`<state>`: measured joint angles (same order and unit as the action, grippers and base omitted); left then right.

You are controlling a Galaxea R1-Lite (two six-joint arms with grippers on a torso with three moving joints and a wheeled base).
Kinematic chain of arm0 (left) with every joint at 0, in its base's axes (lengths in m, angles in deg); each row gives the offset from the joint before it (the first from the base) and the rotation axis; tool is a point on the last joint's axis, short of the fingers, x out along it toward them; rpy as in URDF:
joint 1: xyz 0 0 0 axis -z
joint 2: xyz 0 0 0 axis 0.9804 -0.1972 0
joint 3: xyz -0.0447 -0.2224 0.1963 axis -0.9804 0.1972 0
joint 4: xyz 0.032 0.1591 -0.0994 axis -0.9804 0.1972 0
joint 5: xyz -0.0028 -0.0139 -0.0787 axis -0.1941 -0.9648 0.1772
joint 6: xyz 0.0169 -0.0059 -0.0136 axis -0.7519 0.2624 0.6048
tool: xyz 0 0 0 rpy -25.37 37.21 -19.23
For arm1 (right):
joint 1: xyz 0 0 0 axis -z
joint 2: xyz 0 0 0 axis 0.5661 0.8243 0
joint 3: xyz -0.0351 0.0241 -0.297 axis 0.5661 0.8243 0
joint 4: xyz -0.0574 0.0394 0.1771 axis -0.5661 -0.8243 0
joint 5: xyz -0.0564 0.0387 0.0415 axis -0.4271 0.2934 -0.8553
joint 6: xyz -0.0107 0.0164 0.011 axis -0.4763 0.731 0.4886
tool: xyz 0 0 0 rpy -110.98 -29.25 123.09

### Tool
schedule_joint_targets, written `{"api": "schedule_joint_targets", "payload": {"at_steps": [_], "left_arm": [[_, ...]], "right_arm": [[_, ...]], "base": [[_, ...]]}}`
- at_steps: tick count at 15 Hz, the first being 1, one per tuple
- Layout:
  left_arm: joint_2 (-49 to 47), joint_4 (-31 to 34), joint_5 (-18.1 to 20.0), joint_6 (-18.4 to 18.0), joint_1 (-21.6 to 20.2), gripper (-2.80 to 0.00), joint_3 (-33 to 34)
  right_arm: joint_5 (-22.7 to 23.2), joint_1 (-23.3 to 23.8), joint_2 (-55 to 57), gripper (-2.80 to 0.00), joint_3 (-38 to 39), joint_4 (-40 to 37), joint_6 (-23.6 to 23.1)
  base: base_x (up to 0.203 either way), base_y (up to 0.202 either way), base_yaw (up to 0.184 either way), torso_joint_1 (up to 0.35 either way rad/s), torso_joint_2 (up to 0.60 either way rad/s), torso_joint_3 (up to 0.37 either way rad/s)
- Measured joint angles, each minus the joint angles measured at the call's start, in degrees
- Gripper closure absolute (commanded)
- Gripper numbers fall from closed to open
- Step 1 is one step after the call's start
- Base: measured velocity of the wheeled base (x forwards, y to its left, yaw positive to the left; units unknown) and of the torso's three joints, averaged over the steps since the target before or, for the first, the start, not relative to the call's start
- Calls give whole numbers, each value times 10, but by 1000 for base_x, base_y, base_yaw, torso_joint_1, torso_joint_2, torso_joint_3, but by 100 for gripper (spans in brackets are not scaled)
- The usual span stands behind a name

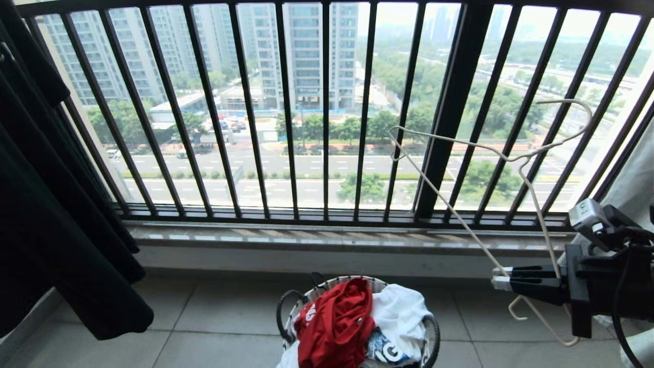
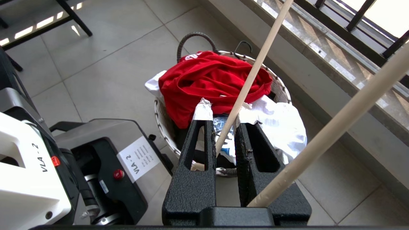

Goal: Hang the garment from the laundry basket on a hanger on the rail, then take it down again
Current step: Pick up clothes from the basket

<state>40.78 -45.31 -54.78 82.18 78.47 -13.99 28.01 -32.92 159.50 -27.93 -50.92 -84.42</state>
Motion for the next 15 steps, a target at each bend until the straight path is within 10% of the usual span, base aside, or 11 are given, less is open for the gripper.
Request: {"api": "schedule_joint_targets", "payload": {"at_steps": [15], "left_arm": [[0,0,0,0,0,0,0]], "right_arm": [[-1,3,-28,0,0,0,0]], "base": [[0,0,0,3,5,-160]]}}
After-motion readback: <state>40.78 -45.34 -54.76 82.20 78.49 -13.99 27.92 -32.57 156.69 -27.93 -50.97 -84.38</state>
